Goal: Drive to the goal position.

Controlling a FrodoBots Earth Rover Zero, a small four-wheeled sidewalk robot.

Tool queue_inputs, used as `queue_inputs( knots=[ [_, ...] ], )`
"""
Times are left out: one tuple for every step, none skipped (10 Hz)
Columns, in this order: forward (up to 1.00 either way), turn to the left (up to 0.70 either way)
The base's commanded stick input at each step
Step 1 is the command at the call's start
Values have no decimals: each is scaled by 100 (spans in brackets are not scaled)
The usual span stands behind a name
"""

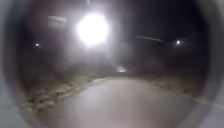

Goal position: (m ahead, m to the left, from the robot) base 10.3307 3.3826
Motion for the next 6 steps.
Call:
queue_inputs(
  knots=[
    [100, 0],
    [100, 0],
    [100, 0],
    [100, 0],
    [100, 0],
    [100, 0]
  ],
)
